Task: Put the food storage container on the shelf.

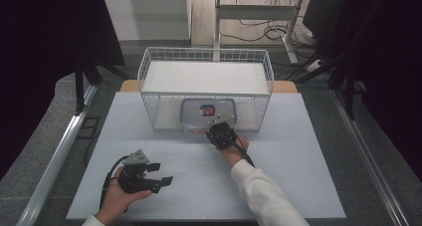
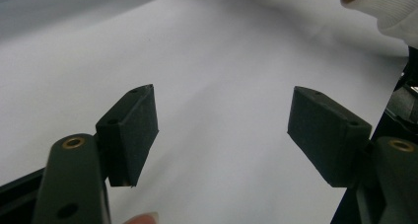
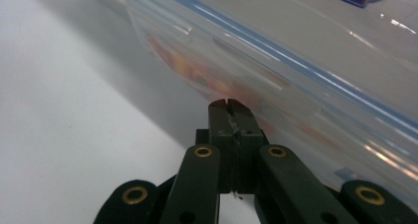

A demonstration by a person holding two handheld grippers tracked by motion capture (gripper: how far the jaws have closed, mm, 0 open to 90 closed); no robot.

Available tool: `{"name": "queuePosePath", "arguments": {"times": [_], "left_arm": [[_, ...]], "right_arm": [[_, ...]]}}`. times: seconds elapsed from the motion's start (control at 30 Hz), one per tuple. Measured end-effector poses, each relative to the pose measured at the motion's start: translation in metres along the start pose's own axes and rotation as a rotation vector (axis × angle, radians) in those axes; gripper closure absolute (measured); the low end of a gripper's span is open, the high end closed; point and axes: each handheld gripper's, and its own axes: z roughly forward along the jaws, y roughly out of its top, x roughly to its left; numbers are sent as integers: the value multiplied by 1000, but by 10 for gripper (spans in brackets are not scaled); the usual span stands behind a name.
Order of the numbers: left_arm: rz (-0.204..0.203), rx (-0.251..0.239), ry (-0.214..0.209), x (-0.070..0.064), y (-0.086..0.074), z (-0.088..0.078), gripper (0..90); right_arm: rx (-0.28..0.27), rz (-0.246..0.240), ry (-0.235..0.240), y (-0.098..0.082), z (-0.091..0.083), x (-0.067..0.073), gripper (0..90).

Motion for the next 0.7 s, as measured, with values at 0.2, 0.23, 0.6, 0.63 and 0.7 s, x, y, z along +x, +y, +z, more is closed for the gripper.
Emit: {"name": "queuePosePath", "arguments": {"times": [0.2, 0.23, 0.6, 0.63, 0.7], "left_arm": [[0, 4, 0, 0, 0, 1, 266], [0, 5, 0, 0, 0, 1, 266], [-7, 7, -4, 3, -1, 1, 266], [-7, 7, -4, 3, -1, 1, 266], [-7, 8, -4, 3, -1, 1, 265]], "right_arm": [[-8, 28, -7, 5, 6, -7, 888], [-9, 33, -9, 6, 8, -8, 889], [-6, 71, -27, 14, 16, -18, 889], [-7, 72, -26, 14, 17, -19, 889], [-4, 73, -26, 16, 18, -19, 888]]}}
